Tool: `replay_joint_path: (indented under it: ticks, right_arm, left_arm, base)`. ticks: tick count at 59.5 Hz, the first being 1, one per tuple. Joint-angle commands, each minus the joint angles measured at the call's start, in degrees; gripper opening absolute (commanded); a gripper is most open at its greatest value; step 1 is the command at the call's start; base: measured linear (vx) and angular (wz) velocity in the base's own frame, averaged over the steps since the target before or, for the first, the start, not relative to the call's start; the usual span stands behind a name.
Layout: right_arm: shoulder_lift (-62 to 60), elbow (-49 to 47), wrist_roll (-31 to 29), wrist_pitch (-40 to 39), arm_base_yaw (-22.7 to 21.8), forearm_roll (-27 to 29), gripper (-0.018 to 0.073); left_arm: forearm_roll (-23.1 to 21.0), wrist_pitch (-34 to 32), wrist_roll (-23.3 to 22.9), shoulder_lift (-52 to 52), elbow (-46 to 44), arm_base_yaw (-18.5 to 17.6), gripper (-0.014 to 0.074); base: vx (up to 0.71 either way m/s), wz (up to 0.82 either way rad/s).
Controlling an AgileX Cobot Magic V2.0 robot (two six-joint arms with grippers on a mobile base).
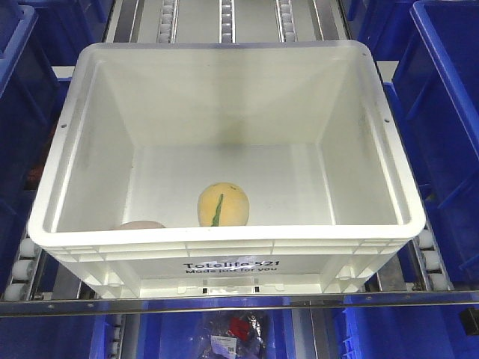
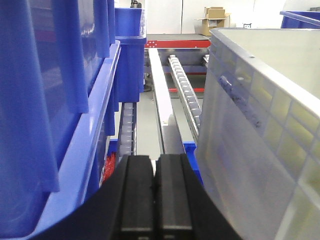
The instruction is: Place moving items into box and shelve
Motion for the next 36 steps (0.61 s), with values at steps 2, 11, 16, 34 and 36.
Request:
replay_joint_path:
  ticks: [2, 11, 16, 34, 36]
  right_arm:
    - [-1.0, 1.3, 0.4, -5.3, -0.1, -1.0, -0.0013]
    - [-1.0, 1.3, 1.2, -5.3, -0.1, -1.0, -0.0013]
    - [-1.0, 1.3, 2.1, -5.4, -0.1, -1.0, -0.0013]
    - [-1.0, 1.3, 1.4, -5.5, -0.1, -1.0, -0.0013]
    - [-1.0, 1.3, 1.2, -5.5, -0.1, -1.0, -0.0013]
  left_arm:
    - [0.0, -4.7, -0.4, -0.8, 1.5, -0.2, -0.0022]
    - [0.0, -4.7, -0.4, -0.8, 1.5, -0.2, -0.0022]
    - [0.0, -4.7, -0.4, -0.8, 1.5, -0.2, -0.0022]
    - [0.0, -4.7, -0.4, -0.8, 1.5, -0.2, -0.0022]
    - [0.0, -4.7, -0.4, -0.8, 1.5, -0.2, -0.0022]
  base:
    - [0.0, 0.0]
    - [0.0, 0.0]
    - [0.0, 0.0]
    - [0.0, 0.0]
    - [0.0, 0.0]
